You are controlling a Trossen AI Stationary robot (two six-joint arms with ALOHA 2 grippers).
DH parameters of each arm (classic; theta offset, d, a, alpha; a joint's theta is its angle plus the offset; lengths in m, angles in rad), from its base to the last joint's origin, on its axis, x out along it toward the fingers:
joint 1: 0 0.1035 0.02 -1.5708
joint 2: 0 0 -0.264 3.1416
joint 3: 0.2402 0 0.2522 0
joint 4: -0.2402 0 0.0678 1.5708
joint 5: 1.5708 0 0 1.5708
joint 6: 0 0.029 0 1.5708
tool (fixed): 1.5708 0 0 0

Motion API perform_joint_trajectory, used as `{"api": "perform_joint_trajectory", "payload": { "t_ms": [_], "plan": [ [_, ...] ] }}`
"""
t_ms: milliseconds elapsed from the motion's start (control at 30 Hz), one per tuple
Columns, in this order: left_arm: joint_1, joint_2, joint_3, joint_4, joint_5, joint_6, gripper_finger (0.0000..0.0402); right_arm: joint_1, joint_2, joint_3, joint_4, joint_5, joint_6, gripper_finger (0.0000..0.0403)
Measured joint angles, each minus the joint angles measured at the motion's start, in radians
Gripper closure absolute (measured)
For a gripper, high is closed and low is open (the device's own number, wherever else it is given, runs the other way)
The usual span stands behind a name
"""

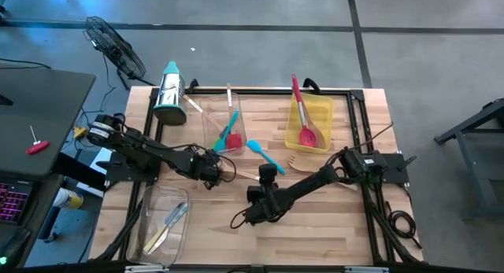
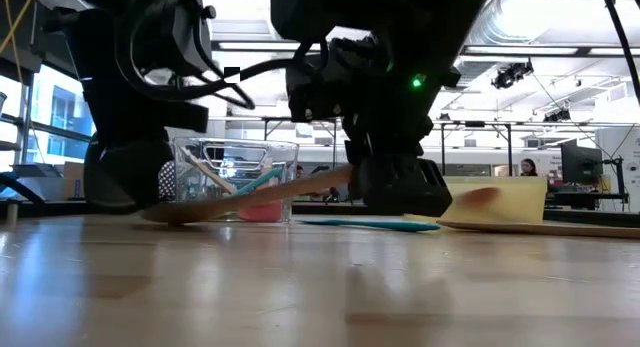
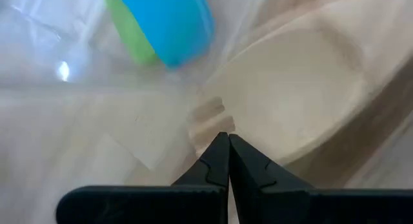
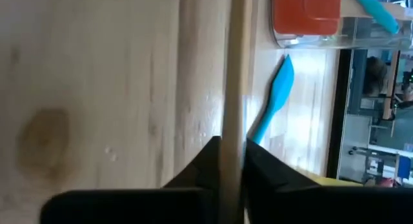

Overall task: Pick & Place Kitchen Items
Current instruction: Put the left light brown wooden serving spoon into the yellow bin

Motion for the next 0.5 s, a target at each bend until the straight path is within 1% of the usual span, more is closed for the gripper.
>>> {"api": "perform_joint_trajectory", "payload": {
  "t_ms": [33, 167, 367, 500],
  "plan": [
    [0.000, 0.000, 0.000, -0.001, 0.000, 0.000, 0.0401, 0.000, 0.000, 0.000, -0.002, -0.003, 0.000, 0.0381],
    [0.000, 0.000, 0.000, 0.002, 0.003, 0.000, 0.0401, -0.003, 0.000, 0.001, -0.006, -0.021, 0.034, 0.0375],
    [0.000, 0.000, 0.000, 0.004, 0.000, -0.001, 0.0401, -0.005, 0.001, 0.001, -0.019, -0.051, 0.060, 0.0382],
    [0.000, 0.001, 0.012, -0.003, 0.008, -0.029, 0.0401, 0.002, 0.001, 0.001, -0.025, -0.063, 0.081, 0.0382]
  ]
}}
